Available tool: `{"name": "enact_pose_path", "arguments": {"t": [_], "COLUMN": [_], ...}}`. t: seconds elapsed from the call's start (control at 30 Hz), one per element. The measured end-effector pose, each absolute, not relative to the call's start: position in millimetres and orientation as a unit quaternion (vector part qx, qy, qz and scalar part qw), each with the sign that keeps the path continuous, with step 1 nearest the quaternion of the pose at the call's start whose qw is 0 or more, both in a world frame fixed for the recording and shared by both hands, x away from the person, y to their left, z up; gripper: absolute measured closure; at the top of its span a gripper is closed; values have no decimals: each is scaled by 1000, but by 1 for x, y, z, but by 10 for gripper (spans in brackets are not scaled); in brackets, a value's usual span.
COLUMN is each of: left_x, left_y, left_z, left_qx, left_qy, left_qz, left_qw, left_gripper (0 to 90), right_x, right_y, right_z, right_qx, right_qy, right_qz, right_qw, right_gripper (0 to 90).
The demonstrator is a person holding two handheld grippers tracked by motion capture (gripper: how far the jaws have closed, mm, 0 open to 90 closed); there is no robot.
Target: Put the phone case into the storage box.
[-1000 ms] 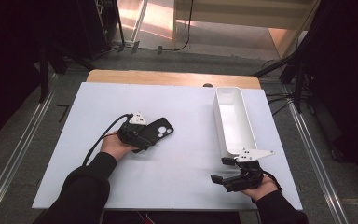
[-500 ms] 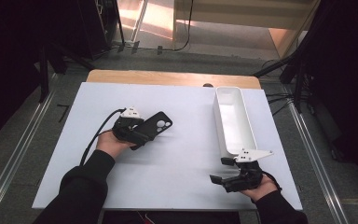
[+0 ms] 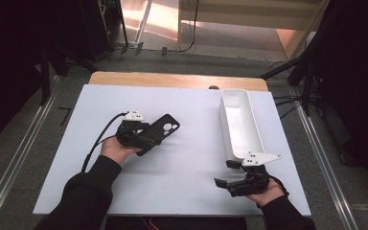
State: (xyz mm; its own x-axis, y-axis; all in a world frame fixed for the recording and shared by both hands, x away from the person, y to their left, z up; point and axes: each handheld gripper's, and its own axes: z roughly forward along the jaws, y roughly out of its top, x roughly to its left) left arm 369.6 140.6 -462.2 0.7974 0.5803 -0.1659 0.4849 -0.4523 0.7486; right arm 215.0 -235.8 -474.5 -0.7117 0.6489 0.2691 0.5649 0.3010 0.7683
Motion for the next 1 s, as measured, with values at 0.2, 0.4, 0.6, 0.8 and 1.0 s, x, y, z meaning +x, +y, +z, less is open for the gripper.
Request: {"name": "enact_pose_path", "arguments": {"t": [0.2,0.4,0.6,0.8,1.0], "left_x": [361,349,340,334,328], "left_y": [137,133,129,129,130], "left_z": [-460,-457,-453,-454,-455], "left_qx": [840,827,816,797,783], "left_qy": [332,341,350,368,387], "left_qz": [48,56,56,54,63], "left_qw": [426,443,456,476,484], "left_gripper": [138,138,138,138,138], "right_x": [216,217,218,221,225], "right_y": [-233,-230,-227,-224,-222], "right_z": [-472,-468,-466,-459,-454], "right_qx": [378,380,381,391,402], "right_qy": [803,800,798,791,783], "right_qz": [459,461,465,468,471], "right_qw": [48,49,53,50,56], "right_gripper": [144,144,144,144,144]}}
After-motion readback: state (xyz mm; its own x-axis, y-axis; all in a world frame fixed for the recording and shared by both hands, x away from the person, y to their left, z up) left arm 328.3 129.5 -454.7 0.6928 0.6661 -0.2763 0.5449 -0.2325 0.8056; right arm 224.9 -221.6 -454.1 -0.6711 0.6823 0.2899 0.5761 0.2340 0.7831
